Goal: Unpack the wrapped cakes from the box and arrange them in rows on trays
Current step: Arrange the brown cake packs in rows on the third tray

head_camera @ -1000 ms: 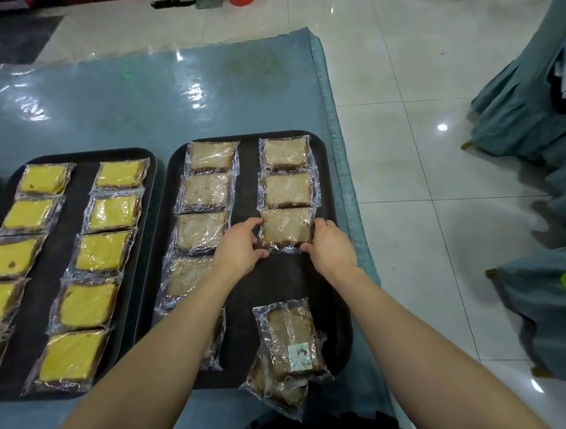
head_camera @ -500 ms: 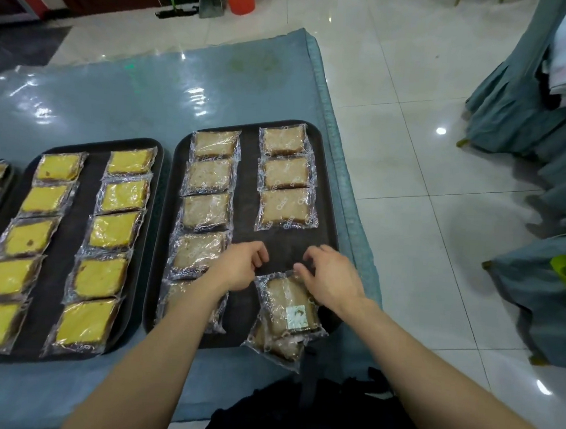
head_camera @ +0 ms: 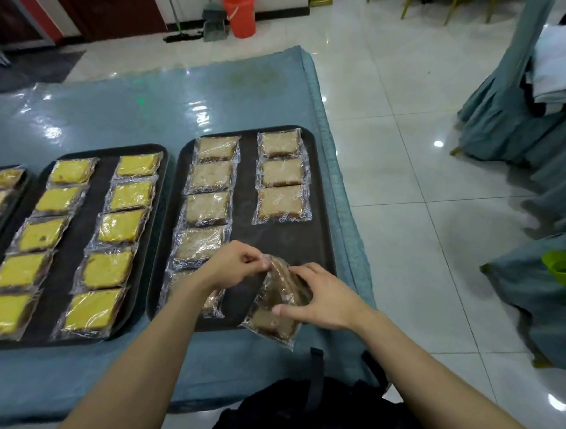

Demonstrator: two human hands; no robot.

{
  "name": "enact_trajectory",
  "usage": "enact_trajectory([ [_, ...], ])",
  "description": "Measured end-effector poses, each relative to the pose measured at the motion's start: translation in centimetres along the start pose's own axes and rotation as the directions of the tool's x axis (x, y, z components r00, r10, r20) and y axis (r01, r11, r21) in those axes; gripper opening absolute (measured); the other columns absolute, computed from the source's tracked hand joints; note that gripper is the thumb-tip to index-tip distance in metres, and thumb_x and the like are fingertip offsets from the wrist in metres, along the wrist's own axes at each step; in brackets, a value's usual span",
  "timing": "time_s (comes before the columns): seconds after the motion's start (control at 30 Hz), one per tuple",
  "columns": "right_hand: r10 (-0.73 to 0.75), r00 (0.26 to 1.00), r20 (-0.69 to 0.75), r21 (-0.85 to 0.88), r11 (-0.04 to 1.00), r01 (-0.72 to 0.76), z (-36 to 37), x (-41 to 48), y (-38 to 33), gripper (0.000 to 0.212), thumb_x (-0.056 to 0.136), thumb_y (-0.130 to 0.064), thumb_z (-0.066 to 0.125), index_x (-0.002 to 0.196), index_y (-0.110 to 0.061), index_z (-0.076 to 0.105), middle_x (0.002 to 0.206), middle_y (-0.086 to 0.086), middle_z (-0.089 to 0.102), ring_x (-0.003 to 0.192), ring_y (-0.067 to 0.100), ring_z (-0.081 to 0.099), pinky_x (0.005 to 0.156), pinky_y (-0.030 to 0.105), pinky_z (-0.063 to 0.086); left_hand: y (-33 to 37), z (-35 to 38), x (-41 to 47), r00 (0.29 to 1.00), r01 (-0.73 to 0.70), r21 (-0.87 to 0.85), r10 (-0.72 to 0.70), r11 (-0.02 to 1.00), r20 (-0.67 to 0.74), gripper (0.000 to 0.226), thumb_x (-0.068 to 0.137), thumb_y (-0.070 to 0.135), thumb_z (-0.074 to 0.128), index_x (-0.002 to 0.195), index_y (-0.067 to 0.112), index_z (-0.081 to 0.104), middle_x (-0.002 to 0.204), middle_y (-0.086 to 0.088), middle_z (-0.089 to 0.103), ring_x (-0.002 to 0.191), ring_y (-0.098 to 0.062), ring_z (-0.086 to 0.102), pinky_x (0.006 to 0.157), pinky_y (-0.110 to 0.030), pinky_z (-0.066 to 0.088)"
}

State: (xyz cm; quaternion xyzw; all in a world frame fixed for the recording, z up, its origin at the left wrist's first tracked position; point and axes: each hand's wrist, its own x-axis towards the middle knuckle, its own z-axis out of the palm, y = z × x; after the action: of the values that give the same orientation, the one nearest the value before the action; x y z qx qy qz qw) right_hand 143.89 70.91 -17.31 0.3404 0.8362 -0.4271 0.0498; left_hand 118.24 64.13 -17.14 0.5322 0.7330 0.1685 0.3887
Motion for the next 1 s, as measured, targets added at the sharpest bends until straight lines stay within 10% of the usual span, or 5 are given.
enact_trajectory([
  [0.17,0.243,0.910,-0.335,0.299,0.944,-0.142,-1.0,1.3,-0.2,0.037,0.085,-0.054,0.065,0.111,-0.028,0.071,0.099,-0.004,0.071,0.088,0.016,0.067,0.075,0.030,0.050,2.8,0.0,0.8,0.989,-0.062,-0.211,0.031,0.975,-0.148,0.018,0.109,0.019,0.064,0.118,0.024,0.079,0.091,0.004,0.081,0.087,-0.010,0.078,0.074,-0.031,0.062],
  [0.37,0.608,0.785,-0.114,0.843,0.478,-0.248,-0.7,2.0,1.1,0.017,0.095,0.000,0.071,0.106,-0.007,0.061,0.099,0.020,0.075,0.081,0.034,0.079,0.070,0.044,0.067,2.5,1.4,1.6,0.978,0.084,0.024,-0.078,0.996,-0.192,0.015,0.112,0.034,0.056,0.122,0.028,0.065,0.104,0.006,0.075,0.102,-0.020,0.075,0.090,-0.040,0.059],
  [0.5,0.411,0.903,0.125,0.514,0.752,-0.413,0.1,0.3,0.9,0.019,0.105,-0.017,0.065,0.097,0.000,0.070,0.078,0.013,0.080,0.058,0.025,0.074,0.047,0.032,0.056,1.3,2.4,1.0,0.966,0.256,0.208,-0.258,0.944,-0.020,0.057,0.108,0.068,0.041,0.121,0.019,0.065,0.109,-0.003,0.075,0.099,-0.026,0.074,0.089,-0.045,0.061],
  [0.7,0.203,0.847,-0.491,-0.140,0.941,-0.307,-0.3,0.2,1.9,0.038,0.098,-0.027,0.068,0.131,-0.014,0.053,0.126,0.009,0.055,0.096,0.037,0.068,0.078,0.047,0.057,2.8,4.8,0.5,0.933,0.358,0.233,-0.357,0.904,-0.046,0.105,0.063,0.104,0.061,0.127,0.020,0.052,0.110,0.002,0.071,0.099,-0.020,0.070,0.088,-0.042,0.058],
  [1.0,0.110,0.922,-0.372,-0.314,0.919,-0.237,1.5,2.0,2.9,0.028,0.102,-0.033,0.071,0.116,-0.012,0.059,0.121,0.008,0.050,0.087,0.033,0.068,0.068,0.042,0.050,0.9,5.0,0.8,0.952,0.287,0.243,-0.248,0.927,-0.181,0.101,0.073,0.049,0.098,0.157,0.028,0.045,0.093,0.006,0.075,0.086,-0.014,0.072,0.079,-0.037,0.058],
])
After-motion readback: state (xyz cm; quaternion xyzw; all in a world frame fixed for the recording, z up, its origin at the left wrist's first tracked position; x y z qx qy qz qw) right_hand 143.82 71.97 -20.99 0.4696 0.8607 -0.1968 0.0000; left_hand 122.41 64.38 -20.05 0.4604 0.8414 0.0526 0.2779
